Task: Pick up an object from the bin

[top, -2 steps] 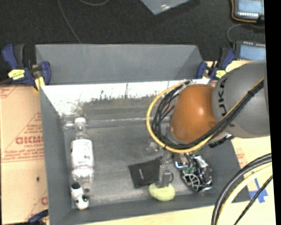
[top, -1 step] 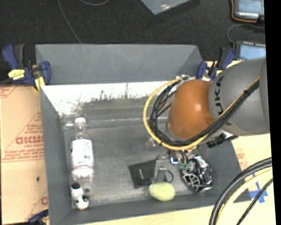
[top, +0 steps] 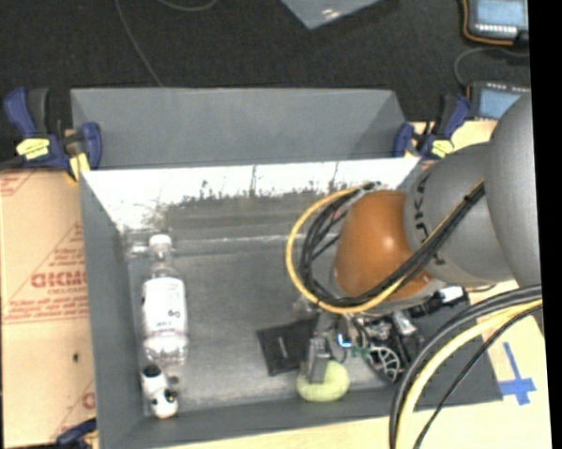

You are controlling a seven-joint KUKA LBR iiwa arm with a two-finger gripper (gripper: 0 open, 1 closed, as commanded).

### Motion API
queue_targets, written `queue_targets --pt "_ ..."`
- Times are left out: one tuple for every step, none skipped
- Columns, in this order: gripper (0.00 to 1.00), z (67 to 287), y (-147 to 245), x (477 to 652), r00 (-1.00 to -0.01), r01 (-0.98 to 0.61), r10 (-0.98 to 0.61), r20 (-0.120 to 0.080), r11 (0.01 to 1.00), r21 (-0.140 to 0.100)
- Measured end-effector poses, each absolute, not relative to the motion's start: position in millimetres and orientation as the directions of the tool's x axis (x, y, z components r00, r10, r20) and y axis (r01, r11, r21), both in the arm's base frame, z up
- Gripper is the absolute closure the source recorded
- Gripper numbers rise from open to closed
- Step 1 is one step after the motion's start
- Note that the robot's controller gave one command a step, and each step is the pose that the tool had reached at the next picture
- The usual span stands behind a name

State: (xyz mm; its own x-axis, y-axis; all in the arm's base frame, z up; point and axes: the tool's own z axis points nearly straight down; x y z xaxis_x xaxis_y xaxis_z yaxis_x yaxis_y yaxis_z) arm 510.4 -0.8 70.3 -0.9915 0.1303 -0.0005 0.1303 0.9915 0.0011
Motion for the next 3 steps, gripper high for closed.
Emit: queue_targets --pt "1.0 70.8 12.8 518.4 -0.981 0.193 0.193 -0.014 0.981 0.004" --pt "1.0 70.8 12.8 518.4 -0.981 0.193 0.193 -0.014 0.981 0.004" --pt "1.0 74.9 12.8 517.1 -0.981 0.193 0.193 -0.01 0.981 0.003"
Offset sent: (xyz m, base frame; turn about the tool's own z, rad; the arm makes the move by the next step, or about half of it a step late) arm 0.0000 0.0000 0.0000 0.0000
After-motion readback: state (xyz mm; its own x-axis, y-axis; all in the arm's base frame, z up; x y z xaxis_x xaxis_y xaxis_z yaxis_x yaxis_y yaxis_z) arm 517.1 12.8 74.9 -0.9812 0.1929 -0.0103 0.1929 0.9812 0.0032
